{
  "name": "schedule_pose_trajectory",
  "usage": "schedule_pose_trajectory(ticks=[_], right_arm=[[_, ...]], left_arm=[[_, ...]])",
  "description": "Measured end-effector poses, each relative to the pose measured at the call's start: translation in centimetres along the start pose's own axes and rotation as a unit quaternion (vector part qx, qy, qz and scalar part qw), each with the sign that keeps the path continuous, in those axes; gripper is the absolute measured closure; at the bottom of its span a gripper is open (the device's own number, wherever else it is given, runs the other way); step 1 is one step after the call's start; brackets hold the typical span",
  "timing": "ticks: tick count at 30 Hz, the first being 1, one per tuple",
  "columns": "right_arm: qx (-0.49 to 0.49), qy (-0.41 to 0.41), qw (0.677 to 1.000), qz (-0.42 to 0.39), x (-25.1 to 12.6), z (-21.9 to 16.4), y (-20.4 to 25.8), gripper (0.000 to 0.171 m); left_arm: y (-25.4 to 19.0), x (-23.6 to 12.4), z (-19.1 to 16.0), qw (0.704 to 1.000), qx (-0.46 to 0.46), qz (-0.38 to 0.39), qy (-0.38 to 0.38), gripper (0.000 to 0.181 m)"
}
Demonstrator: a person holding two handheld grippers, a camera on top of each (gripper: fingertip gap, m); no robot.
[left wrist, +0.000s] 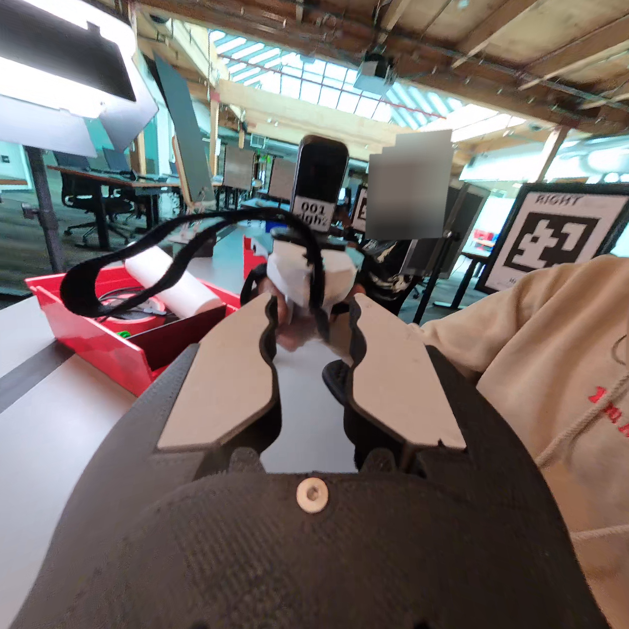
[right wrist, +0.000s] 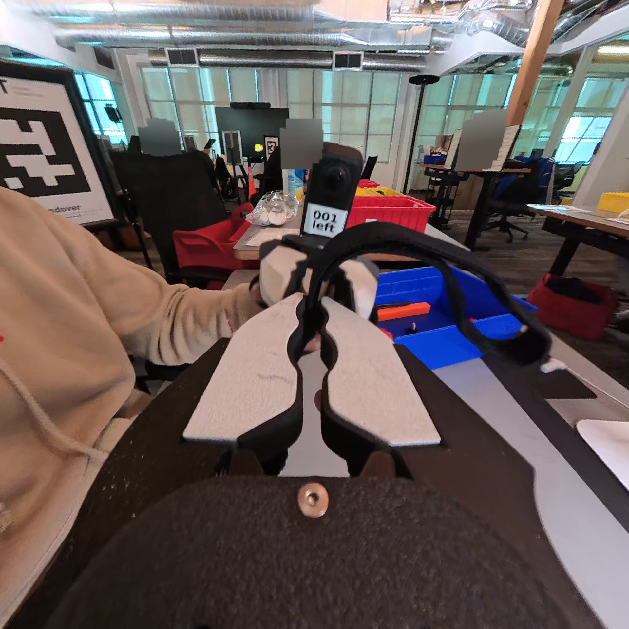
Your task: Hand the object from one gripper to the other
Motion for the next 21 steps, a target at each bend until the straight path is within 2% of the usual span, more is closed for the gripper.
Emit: schedule_pose_trajectory(ticks=[4,7,10,11,13,15,18,20,21], right_arm=[[-0.015,0.045,0.999,0.006,0.7,-1.3,0.1,0.167],[-0.022,0.073,0.997,0.010,1.7,-2.3,0.4,0.167],[-0.029,0.078,0.996,-0.014,1.6,-2.5,-0.1,0.166],[-0.033,0.080,0.996,-0.018,1.2,-2.4,-0.2,0.163],[-0.024,0.075,0.997,-0.012,0.1,-1.9,-0.5,0.145],[0.007,0.049,0.999,-0.003,-0.8,-1.1,-0.7,0.139],[0.042,0.022,0.999,0.017,-0.4,-0.9,-0.5,0.142],[0.036,0.033,0.999,0.013,0.4,-1.5,-0.4,0.157],[0.030,0.029,0.999,0.008,0.4,-1.5,-0.4,0.158]], left_arm=[[-0.1,-0.3,0.4,1.000,-0.019,-0.002,0.000,0.146],[0.0,0.2,-0.2,0.999,-0.014,0.014,0.030,0.175],[0.0,0.1,0.0,0.998,0.022,0.033,0.038,0.176],[-0.1,0.0,0.1,0.998,0.029,0.036,0.041,0.176],[-0.1,-0.1,0.2,0.997,0.036,0.037,0.055,0.177],[-0.2,0.0,-0.3,0.995,0.054,0.037,0.077,0.176],[-0.4,0.9,-1.5,0.990,0.078,0.031,0.117,0.177],[-0.4,1.2,-2.0,0.988,0.085,0.031,0.128,0.177],[-0.3,1.0,-1.9,0.988,0.087,0.033,0.127,0.176]])
Point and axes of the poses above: each gripper's, where its closed fingertips meet, x out along the fingers, z out of its top, y = z × x across the jaws, the point moved 8 cm from there along -x, back along the fingers, and after that the axes turned 6 degrees about -y, right-handed, at the moved point
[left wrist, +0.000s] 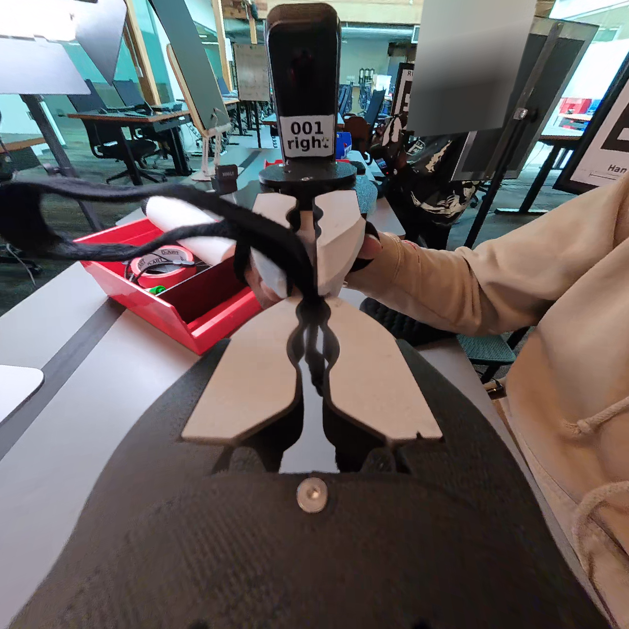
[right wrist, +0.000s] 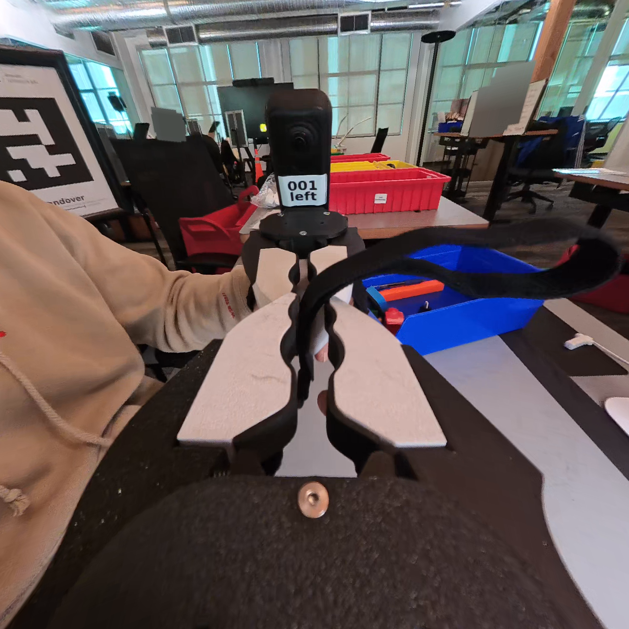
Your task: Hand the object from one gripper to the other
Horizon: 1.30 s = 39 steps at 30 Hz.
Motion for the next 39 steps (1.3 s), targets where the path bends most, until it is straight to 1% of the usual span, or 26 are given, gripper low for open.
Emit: schedule_pose_trajectory(ticks=[1,2,3,5,7,9,11,14,17,19,21,22,24,25,26,27,29,31,32,33,34,35,38,39], right_arm=[[-0.001,0.003,1.000,0.002,-0.1,0.1,0.0,0.161],[-0.005,0.004,1.000,0.010,-0.2,0.2,0.2,0.166],[-0.016,-0.002,1.000,0.009,-0.4,0.4,0.3,0.166],[-0.036,0.000,0.999,-0.002,-0.8,0.6,0.3,0.166],[-0.054,0.026,0.998,-0.006,-0.5,0.1,0.4,0.166],[-0.071,0.049,0.996,-0.007,0.3,-0.6,0.6,0.166],[-0.083,0.076,0.994,-0.014,1.2,-1.4,0.6,0.166],[-0.083,0.080,0.993,-0.025,1.1,-1.6,0.3,0.165],[-0.064,0.047,0.997,-0.024,-0.3,-0.6,-0.1,0.147],[-0.043,0.008,0.999,-0.014,-1.0,0.3,0.0,0.143],[-0.029,-0.020,0.999,-0.004,-1.0,0.8,0.2,0.143],[-0.024,-0.018,1.000,0.002,-0.7,0.6,0.3,0.144],[-0.032,-0.002,0.999,0.008,-0.3,0.2,0.5,0.164],[-0.037,-0.001,0.999,0.013,-0.2,0.2,0.6,0.165],[-0.040,0.001,0.999,0.014,-0.3,0.3,0.6,0.166],[-0.042,0.003,0.999,0.011,-0.5,0.5,0.6,0.166],[-0.052,0.019,0.998,-0.002,-0.9,0.4,0.4,0.166],[-0.066,0.048,0.997,-0.012,-0.7,-0.2,0.3,0.166],[-0.071,0.056,0.996,-0.014,-0.3,-0.5,0.4,0.167],[-0.072,0.065,0.995,-0.014,0.2,-0.8,0.4,0.166],[-0.073,0.074,0.994,-0.013,0.7,-1.2,0.5,0.166],[-0.076,0.082,0.994,-0.012,1.2,-1.6,0.5,0.166],[-0.083,0.079,0.993,-0.020,1.1,-1.7,0.4,0.164],[-0.080,0.066,0.994,-0.018,0.7,-1.3,0.3,0.157]], left_arm=[[0.1,-0.2,0.0,1.000,-0.003,-0.003,0.001,0.173],[0.1,-0.5,0.1,1.000,-0.011,-0.011,-0.004,0.165],[0.2,-0.9,0.4,0.999,-0.021,-0.019,-0.019,0.160],[0.4,-1.9,1.2,0.996,-0.050,-0.035,-0.058,0.156],[0.5,-2.1,1.6,0.995,-0.068,-0.030,-0.073,0.154],[0.5,-1.8,1.5,0.996,-0.065,-0.013,-0.067,0.157],[0.5,-1.5,1.4,0.996,-0.058,-0.001,-0.061,0.176],[0.7,-1.6,1.5,0.998,-0.046,0.016,-0.051,0.176],[0.7,-1.8,1.4,0.998,-0.039,0.014,-0.042,0.176],[0.6,-1.6,1.0,0.999,-0.038,0.002,-0.029,0.176],[0.3,-0.8,0.4,0.999,-0.036,-0.012,-0.012,0.176],[0.1,-0.3,0.1,0.999,-0.034,-0.018,-0.004,0.176],[-0.1,0.1,-0.2,0.999,-0.027,-0.021,0.006,0.175],[-0.1,-0.1,-0.2,0.999,-0.025,-0.027,0.004,0.172],[-0.2,-0.4,0.0,0.999,-0.030,-0.039,-0.001,0.161],[-0.2,-0.8,0.4,0.998,-0.037,-0.045,-0.013,0.154],[-0.2,-1.6,1.5,0.997,-0.038,-0.034,-0.055,0.149],[-0.2,-1.7,1.9,0.997,-0.030,-0.012,-0.065,0.144],[-0.3,-1.5,1.9,0.998,-0.022,-0.001,-0.059,0.144],[-0.3,-1.2,1.9,0.998,-0.013,0.017,-0.055,0.151],[-0.2,-1.0,1.8,0.998,-0.004,0.042,-0.051,0.166],[0.0,-0.9,1.7,0.997,0.005,0.063,-0.044,0.174],[0.2,-1.3,1.8,0.997,0.006,0.067,-0.041,0.176],[0.3,-1.4,1.9,0.997,-0.001,0.063,-0.037,0.176]])
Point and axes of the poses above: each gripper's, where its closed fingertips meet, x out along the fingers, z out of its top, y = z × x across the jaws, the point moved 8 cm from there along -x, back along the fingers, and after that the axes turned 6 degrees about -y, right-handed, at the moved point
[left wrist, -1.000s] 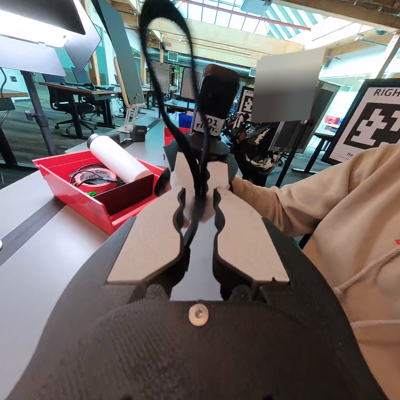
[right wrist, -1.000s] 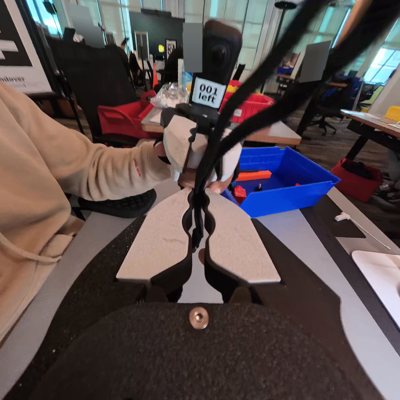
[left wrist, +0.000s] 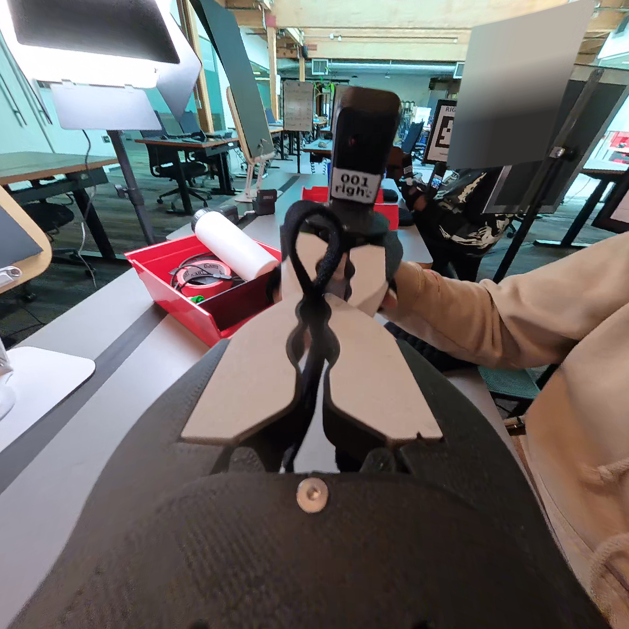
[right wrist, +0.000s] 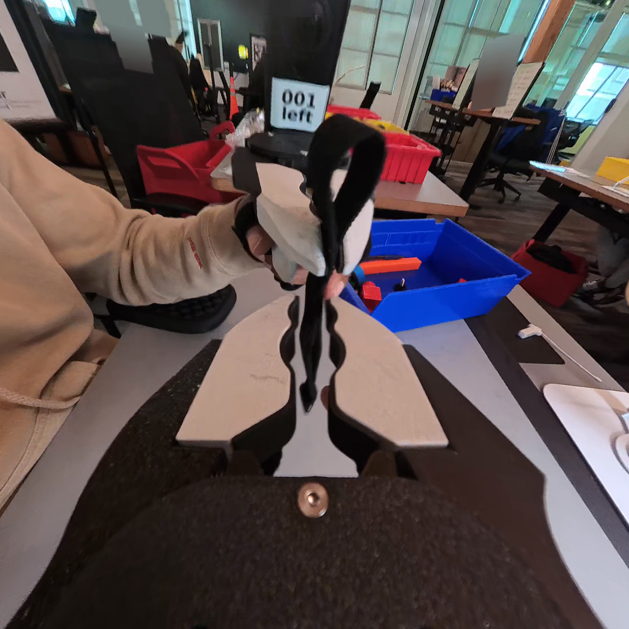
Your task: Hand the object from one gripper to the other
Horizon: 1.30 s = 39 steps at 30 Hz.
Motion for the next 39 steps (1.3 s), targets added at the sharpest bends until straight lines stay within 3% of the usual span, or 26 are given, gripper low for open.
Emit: schedule_pose_trajectory(ticks=[2,6,9,13,16,19,23,27,31,34,36,39], right_arm=[[0.019,-0.032,0.999,0.002,-1.2,0.8,-0.4,0.146],[0.038,-0.100,0.994,0.016,-2.0,2.1,-0.2,0.143],[0.022,-0.094,0.995,0.024,-1.4,1.9,0.2,0.164],[0.017,-0.079,0.997,0.020,-1.8,2.0,0.1,0.167],[0.001,-0.047,0.999,0.009,-1.4,1.4,0.1,0.166],[-0.010,-0.018,1.000,0.004,-0.2,0.7,0.3,0.166],[-0.021,-0.020,0.999,-0.026,-0.2,0.7,-0.1,0.165],[-0.020,-0.036,0.998,-0.047,-1.2,0.8,-0.9,0.145],[-0.054,-0.019,0.994,-0.096,0.1,0.2,-1.1,0.140],[-0.085,-0.010,0.985,-0.153,1.2,-0.3,-1.3,0.149],[-0.081,-0.021,0.980,-0.181,1.0,-0.2,-1.7,0.167],[-0.024,-0.048,0.992,-0.113,0.6,0.1,-1.4,0.168]], left_arm=[[-0.1,-0.1,-0.2,1.000,0.000,-0.013,0.014,0.176],[-0.8,1.2,-1.5,0.998,0.000,-0.047,0.052,0.176],[-1.0,1.6,-2.0,0.996,0.001,-0.061,0.062,0.175],[-1.1,0.2,-0.6,0.996,-0.007,-0.084,0.018,0.154],[-0.9,-0.3,0.2,0.998,-0.009,-0.054,-0.003,0.152],[-0.8,0.1,0.0,1.000,0.017,-0.020,0.013,0.169],[-0.3,-0.2,0.4,1.000,0.025,0.006,0.001,0.173],[0.8,-1.5,1.6,0.996,-0.003,0.056,-0.069,0.174],[1.4,-1.6,1.5,0.990,-0.008,0.109,-0.090,0.175],[1.5,-1.3,1.3,0.987,-0.003,0.130,-0.094,0.174],[1.6,-1.4,1.3,0.985,0.003,0.144,-0.097,0.173],[1.7,-1.6,1.4,0.984,0.009,0.149,-0.094,0.173]])
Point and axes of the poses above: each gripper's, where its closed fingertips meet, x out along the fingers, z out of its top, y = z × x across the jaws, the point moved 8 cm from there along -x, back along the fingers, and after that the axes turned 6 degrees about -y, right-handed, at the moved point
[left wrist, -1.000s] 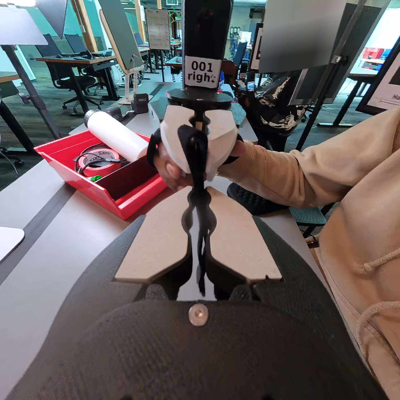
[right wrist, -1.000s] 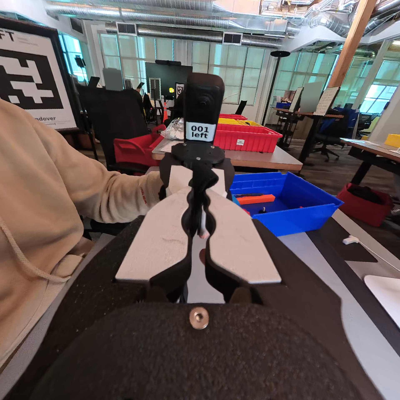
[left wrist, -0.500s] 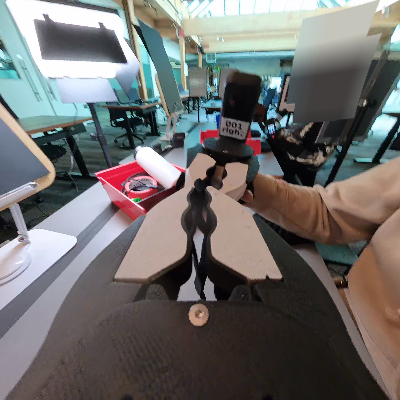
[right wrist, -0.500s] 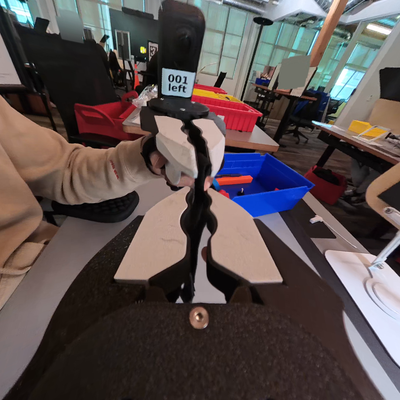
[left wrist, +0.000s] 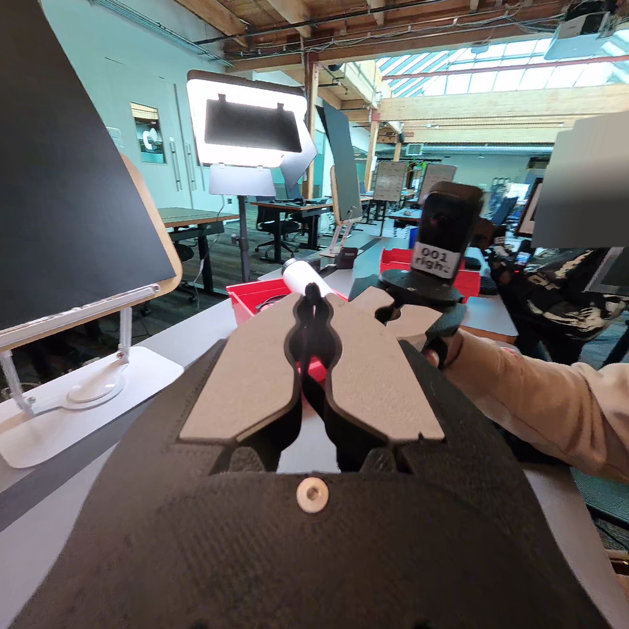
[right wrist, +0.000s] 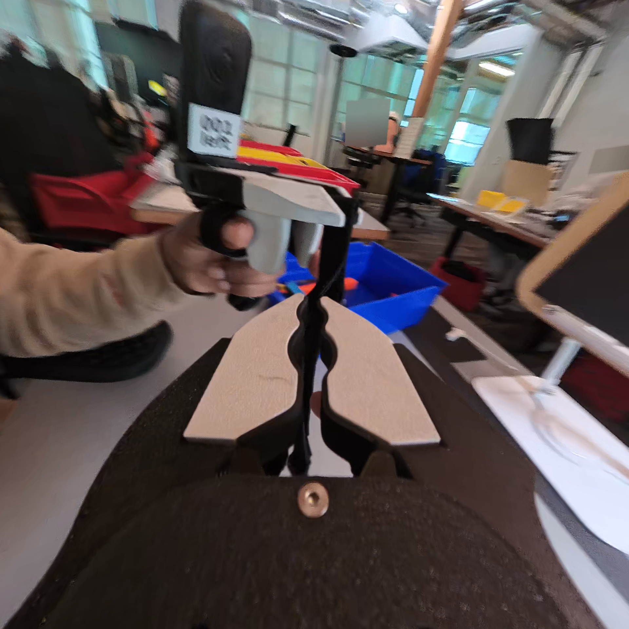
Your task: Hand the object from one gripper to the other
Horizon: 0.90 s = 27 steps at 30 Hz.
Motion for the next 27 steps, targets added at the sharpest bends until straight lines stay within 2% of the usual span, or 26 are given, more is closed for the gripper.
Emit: schedule_pose_trajectory(ticks=[3,6,10,15,17,20,23,27], right_arm=[[0.072,-0.042,0.994,0.069,-0.4,0.4,0.2,0.167],[0.105,-0.044,0.989,0.089,-0.3,-0.1,0.0,0.158],[0.133,-0.040,0.979,0.152,0.0,-0.3,1.0,0.160],[0.137,-0.015,0.983,0.122,0.3,-0.7,0.5,0.153],[0.147,-0.010,0.982,0.120,0.6,-1.0,0.6,0.155],[0.165,-0.029,0.973,0.159,0.8,-0.8,1.3,0.161],[0.145,-0.025,0.979,0.144,0.8,-0.8,1.3,0.169],[0.139,-0.063,0.980,0.126,-0.4,0.0,0.2,0.169]], left_arm=[[-0.5,0.0,0.1,0.999,-0.018,-0.042,-0.012,0.174],[-0.8,0.0,0.2,0.996,-0.038,-0.080,-0.015,0.174],[-0.9,0.3,-0.2,0.997,-0.028,-0.076,0.001,0.174],[-1.3,0.6,-0.7,0.993,-0.043,-0.101,0.036,0.172],[-1.2,0.5,-0.7,0.992,-0.056,-0.110,0.042,0.172],[-0.5,0.3,-0.9,0.993,-0.055,-0.088,0.054,0.169],[0.2,0.3,-1.2,0.995,-0.042,-0.058,0.067,0.157],[1.3,-0.6,-0.3,0.992,-0.097,-0.061,0.061,0.153]])
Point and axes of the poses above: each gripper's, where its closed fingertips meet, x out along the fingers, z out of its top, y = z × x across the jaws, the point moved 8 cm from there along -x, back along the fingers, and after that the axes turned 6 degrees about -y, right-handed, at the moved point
